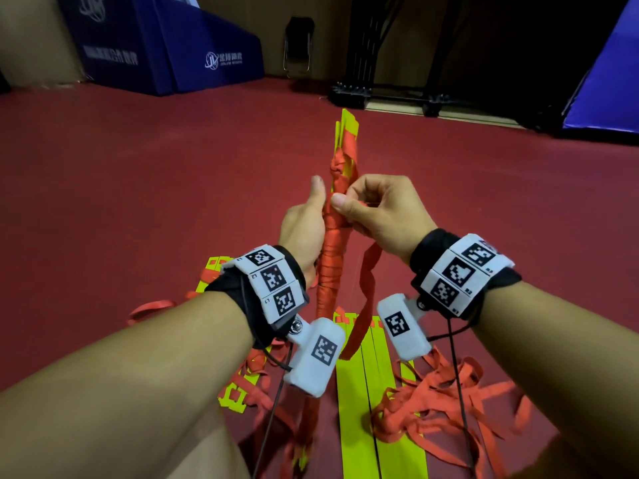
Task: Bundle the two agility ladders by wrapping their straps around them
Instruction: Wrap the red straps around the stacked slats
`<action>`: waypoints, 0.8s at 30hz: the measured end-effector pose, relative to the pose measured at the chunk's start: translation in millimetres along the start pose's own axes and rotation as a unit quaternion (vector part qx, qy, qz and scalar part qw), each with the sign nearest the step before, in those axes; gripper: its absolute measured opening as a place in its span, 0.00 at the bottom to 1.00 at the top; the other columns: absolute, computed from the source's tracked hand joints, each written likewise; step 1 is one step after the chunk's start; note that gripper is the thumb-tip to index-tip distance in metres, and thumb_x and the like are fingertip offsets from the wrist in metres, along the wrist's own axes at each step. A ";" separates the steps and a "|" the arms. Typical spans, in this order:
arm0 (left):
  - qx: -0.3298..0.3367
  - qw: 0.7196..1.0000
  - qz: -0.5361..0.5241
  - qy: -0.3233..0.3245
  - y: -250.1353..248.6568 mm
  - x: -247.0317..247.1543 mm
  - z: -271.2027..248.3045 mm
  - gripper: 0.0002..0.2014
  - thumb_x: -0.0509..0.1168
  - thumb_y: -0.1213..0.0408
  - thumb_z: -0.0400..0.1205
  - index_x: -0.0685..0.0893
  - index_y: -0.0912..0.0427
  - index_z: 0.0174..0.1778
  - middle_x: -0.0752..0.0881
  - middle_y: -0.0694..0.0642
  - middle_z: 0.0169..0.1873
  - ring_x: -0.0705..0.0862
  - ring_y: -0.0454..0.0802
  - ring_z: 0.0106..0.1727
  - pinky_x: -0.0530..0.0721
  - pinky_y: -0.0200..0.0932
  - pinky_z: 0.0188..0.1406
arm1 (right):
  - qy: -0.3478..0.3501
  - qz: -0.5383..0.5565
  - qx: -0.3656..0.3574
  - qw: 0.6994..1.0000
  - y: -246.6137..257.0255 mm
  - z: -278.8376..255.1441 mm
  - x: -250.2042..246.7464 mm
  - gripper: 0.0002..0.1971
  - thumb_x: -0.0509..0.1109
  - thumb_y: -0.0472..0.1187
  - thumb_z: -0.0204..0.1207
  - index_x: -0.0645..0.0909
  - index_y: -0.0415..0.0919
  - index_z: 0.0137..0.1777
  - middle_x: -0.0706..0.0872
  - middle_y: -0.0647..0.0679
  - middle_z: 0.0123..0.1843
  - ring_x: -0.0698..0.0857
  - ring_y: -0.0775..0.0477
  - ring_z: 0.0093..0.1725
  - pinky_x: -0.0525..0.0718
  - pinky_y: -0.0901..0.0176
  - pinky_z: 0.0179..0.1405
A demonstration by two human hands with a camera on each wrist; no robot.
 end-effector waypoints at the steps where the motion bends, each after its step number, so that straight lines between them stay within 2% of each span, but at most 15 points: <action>1: -0.001 1.000 -0.008 0.014 1.4 3.6 0.9 0.28 0.58 0.42 0.89 0.92 0.60 0.42 0.91 0.62 0.35 0.89 0.59 0.36 0.88 0.54 0.42 | -0.014 -0.013 0.007 1.000 -3.2 1.2 -3.6 0.14 0.80 0.43 0.76 0.81 0.38 0.35 0.81 0.52 0.25 0.77 0.53 0.24 0.77 0.59 0.29; 4: -0.010 0.998 -0.032 0.048 6.3 15.6 1.3 0.28 0.58 0.43 0.89 0.92 0.63 0.45 0.91 0.68 0.38 0.89 0.63 0.37 0.86 0.53 0.41 | -0.061 -0.045 0.022 0.997 -10.1 -0.2 -15.6 0.20 0.82 0.49 0.72 0.82 0.32 0.36 0.80 0.45 0.26 0.77 0.50 0.26 0.79 0.53 0.30; 6: -0.006 0.997 -0.028 0.072 7.8 22.9 1.1 0.29 0.57 0.42 0.89 0.92 0.64 0.47 0.91 0.70 0.41 0.89 0.66 0.40 0.87 0.55 0.41 | -0.080 -0.032 0.026 0.996 -13.3 -2.9 -22.4 0.21 0.82 0.49 0.73 0.82 0.29 0.38 0.80 0.45 0.26 0.77 0.51 0.25 0.79 0.55 0.28; 9: 0.026 0.995 -0.020 0.090 4.7 27.9 1.4 0.24 0.57 0.50 0.91 0.91 0.64 0.49 0.89 0.71 0.41 0.86 0.67 0.42 0.85 0.54 0.41 | -0.074 0.010 0.027 0.997 -16.7 -6.3 -24.0 0.15 0.78 0.41 0.78 0.82 0.26 0.41 0.79 0.49 0.23 0.76 0.56 0.22 0.77 0.62 0.24; 12: 0.066 0.994 -0.007 0.084 -1.0 26.3 3.0 0.20 0.57 0.56 0.92 0.88 0.68 0.51 0.87 0.70 0.41 0.85 0.62 0.41 0.84 0.60 0.48 | -0.046 0.036 0.021 0.998 -14.6 -9.5 -21.3 0.03 0.72 0.29 0.81 0.84 0.29 0.46 0.79 0.46 0.27 0.77 0.58 0.23 0.75 0.69 0.25; 14: 0.088 0.994 0.010 0.064 -3.7 21.2 6.6 0.20 0.57 0.56 0.92 0.87 0.70 0.51 0.88 0.69 0.39 0.86 0.60 0.39 0.86 0.65 0.52 | -0.031 0.042 0.012 0.999 -11.9 -11.1 -20.2 0.05 0.70 0.24 0.79 0.85 0.32 0.49 0.81 0.41 0.29 0.79 0.58 0.24 0.75 0.71 0.26; 16: 0.098 0.994 0.016 0.050 -3.5 19.3 9.2 0.23 0.60 0.53 0.91 0.86 0.74 0.53 0.89 0.71 0.40 0.88 0.62 0.41 0.88 0.71 0.56 | -0.030 0.033 0.000 0.999 -8.9 -12.0 -21.3 0.08 0.71 0.22 0.77 0.85 0.33 0.50 0.82 0.40 0.30 0.80 0.58 0.24 0.77 0.71 0.27; 18: 0.103 0.994 0.030 0.036 -2.4 17.8 10.6 0.28 0.63 0.47 0.86 0.85 0.75 0.52 0.89 0.72 0.38 0.88 0.62 0.39 0.87 0.76 0.53 | -0.050 0.007 -0.009 0.999 -8.4 -11.5 -25.2 0.07 0.74 0.24 0.76 0.84 0.35 0.46 0.83 0.42 0.28 0.81 0.56 0.24 0.80 0.65 0.28; 21: 0.110 0.992 0.059 0.010 -1.3 13.5 12.7 0.33 0.62 0.40 0.83 0.85 0.74 0.49 0.89 0.74 0.38 0.89 0.66 0.37 0.87 0.76 0.49 | -0.097 -0.056 0.001 0.994 -17.6 -10.0 -35.1 0.09 0.82 0.36 0.72 0.82 0.42 0.41 0.85 0.48 0.28 0.85 0.50 0.28 0.84 0.53 0.34; 22: 0.113 0.991 0.065 0.003 -2.0 12.1 13.4 0.33 0.61 0.39 0.83 0.86 0.74 0.48 0.90 0.74 0.37 0.90 0.69 0.37 0.88 0.76 0.48 | -0.106 -0.069 0.011 0.992 -21.7 -9.9 -37.9 0.11 0.83 0.40 0.71 0.81 0.44 0.39 0.85 0.49 0.28 0.84 0.49 0.29 0.83 0.52 0.34; 24: 0.114 0.990 0.082 -0.010 -0.3 9.4 16.8 0.39 0.58 0.31 0.77 0.87 0.71 0.48 0.88 0.76 0.39 0.88 0.77 0.41 0.87 0.76 0.50 | -0.104 -0.079 0.021 0.991 -26.5 -10.1 -39.3 0.13 0.83 0.46 0.72 0.80 0.45 0.39 0.86 0.51 0.28 0.83 0.51 0.29 0.81 0.54 0.34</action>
Point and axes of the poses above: each hand's wrist, its own z-axis towards the middle knuckle, its own x-axis out of the palm, y = z × x, the point moved 10 cm from there along z, towards the middle knuckle
